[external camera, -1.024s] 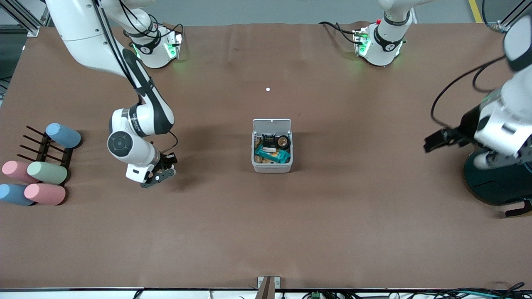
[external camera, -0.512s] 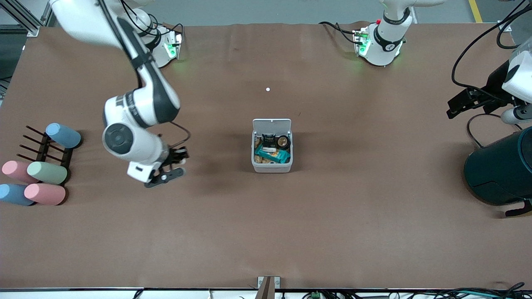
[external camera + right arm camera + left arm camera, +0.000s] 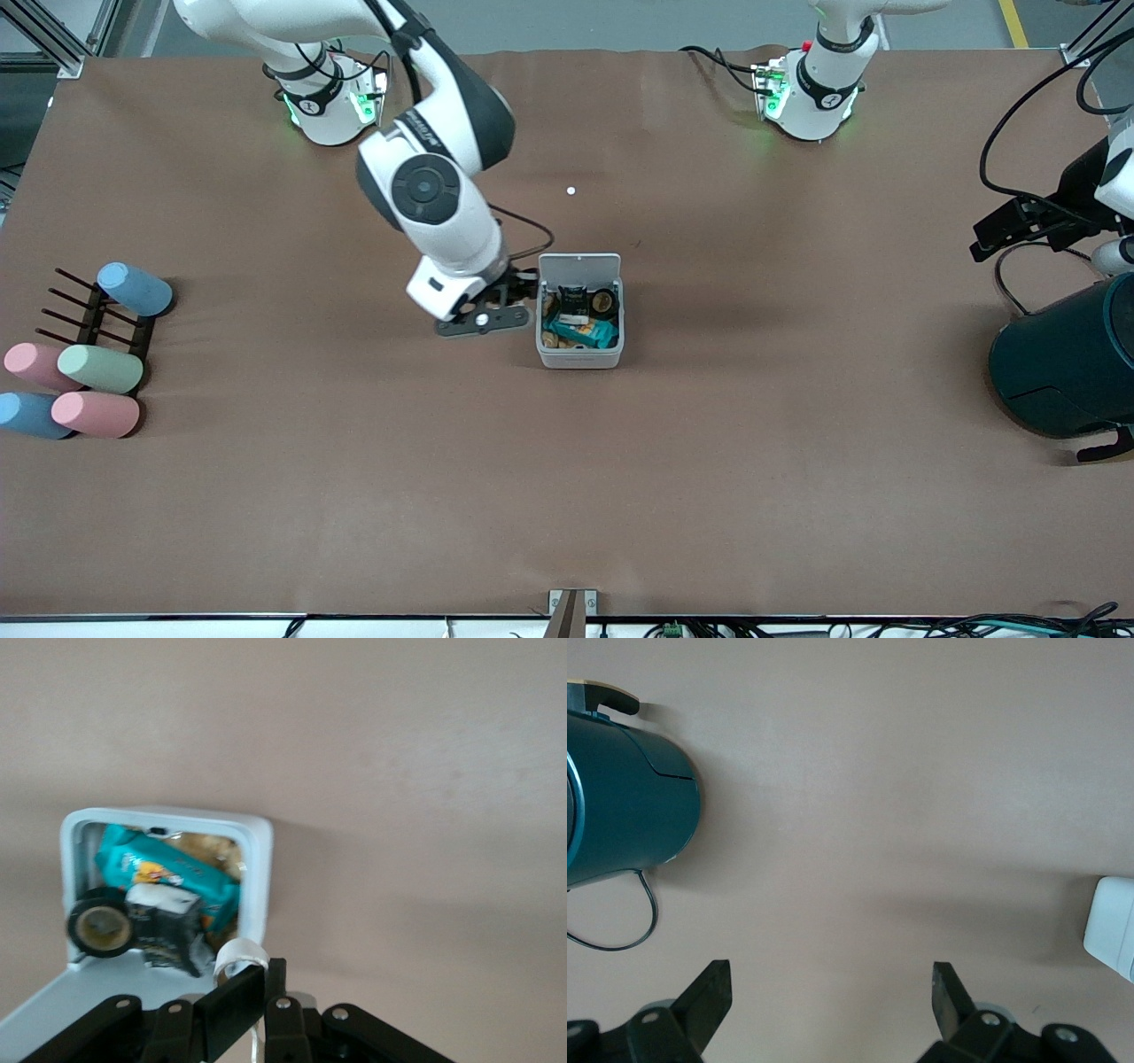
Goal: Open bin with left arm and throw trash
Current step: 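Carry the earphones over the bin with the right gripper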
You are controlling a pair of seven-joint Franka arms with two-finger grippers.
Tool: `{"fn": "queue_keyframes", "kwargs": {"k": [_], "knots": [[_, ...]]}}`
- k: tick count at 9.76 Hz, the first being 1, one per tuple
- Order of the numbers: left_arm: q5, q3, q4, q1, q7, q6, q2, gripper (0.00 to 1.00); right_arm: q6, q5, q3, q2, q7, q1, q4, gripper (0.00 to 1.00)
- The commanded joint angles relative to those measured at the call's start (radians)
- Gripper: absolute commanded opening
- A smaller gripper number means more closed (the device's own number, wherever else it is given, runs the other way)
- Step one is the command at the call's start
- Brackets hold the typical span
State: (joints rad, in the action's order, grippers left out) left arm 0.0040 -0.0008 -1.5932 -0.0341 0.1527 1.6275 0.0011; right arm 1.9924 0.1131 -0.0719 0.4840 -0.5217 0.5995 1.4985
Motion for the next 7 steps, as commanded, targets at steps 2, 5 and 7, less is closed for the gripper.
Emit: {"fn": "queue_keyframes", "kwargs": {"k": [2, 5, 7], "knots": [[-0.002, 0.001, 0.039, -0.003, -0.038, -0.006, 0.016, 1.0, 0.055, 0.025, 0.006, 0.099, -0.04, 0.057, -0.09, 0.0], [-0.001, 0.002, 0.039, 0.0, -0.065, -0.005, 0.017, 1.0, 0.095, 0.025, 0.006, 0.145, -0.052, 0.105, -0.101, 0.0], [-0.002, 0.004, 0.039, 0.003, -0.067, -0.005, 0.02, 1.0, 0.103, 0.025, 0.006, 0.15, -0.072, 0.115, -0.101, 0.48]]}}
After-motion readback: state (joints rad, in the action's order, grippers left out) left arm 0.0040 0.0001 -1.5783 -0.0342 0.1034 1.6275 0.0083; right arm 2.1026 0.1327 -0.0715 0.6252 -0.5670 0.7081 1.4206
